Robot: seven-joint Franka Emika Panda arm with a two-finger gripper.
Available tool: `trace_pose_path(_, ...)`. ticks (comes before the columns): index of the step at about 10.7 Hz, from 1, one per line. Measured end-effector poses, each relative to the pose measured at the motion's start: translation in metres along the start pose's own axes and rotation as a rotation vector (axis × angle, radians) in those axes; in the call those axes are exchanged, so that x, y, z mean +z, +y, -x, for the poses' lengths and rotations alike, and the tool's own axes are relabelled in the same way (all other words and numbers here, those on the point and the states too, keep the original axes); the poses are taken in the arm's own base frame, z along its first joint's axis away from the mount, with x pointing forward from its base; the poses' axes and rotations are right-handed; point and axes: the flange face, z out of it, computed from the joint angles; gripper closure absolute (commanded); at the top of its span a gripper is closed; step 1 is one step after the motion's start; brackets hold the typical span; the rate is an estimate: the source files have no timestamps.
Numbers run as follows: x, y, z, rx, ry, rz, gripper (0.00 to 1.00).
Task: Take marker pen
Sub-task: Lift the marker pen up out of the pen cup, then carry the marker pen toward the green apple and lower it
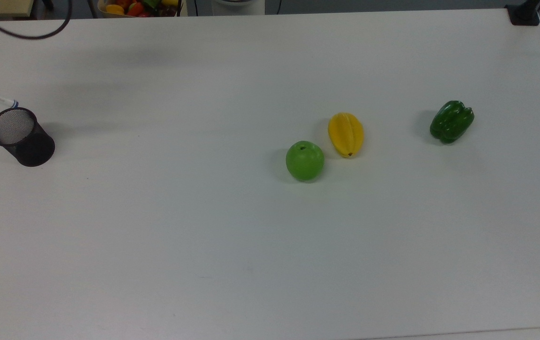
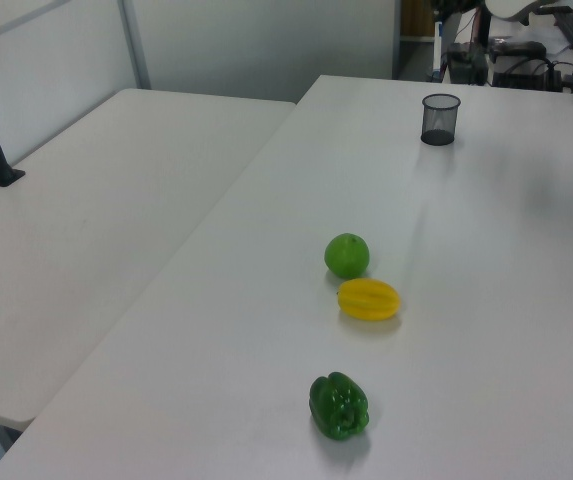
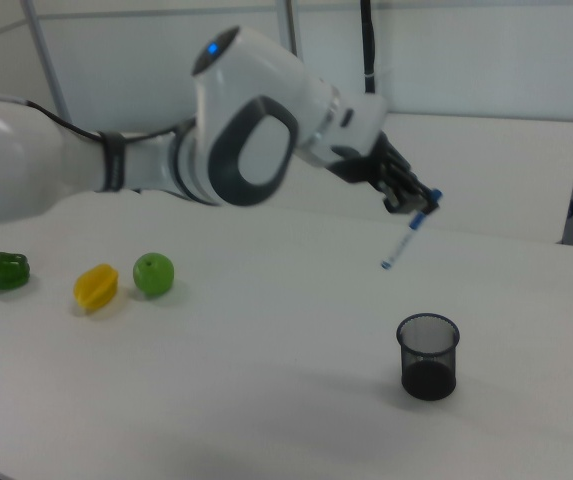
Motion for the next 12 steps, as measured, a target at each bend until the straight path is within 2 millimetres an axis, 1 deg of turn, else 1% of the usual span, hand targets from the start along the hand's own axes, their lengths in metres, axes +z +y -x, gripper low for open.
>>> trace_pose_path(2, -0.051, -0.024, -0.003, -0.007, -0.009, -0.04, 1.0)
trace_pose_path(3, -0.076, -0.037, -0.001, -0.014, -0.021, -0.063, 1.0)
trace_pose_path(4, -0.096, -0.054, 0.008, -0.035, -0.049, -0.08, 1.0)
trace_pose_path(5, -0.112, -0.074, 0.025, -0.068, -0.098, -0.095, 1.0)
trace_pose_path(7, -0.133, -0.108, 0.062, -0.125, -0.223, -0.123, 1.0)
trace_pose_path(8, -0.14, -0.12, 0.08, -0.164, -0.29, -0.124, 1.0)
trace_pose_path(9, -0.148, -0.133, 0.105, -0.235, -0.388, -0.124, 1.0)
trace_pose_path(10, -0.153, -0.139, 0.123, -0.326, -0.469, -0.13, 1.0)
trace_pose_path(12, -0.161, -0.144, 0.159, -0.576, -0.642, -0.168, 1.0)
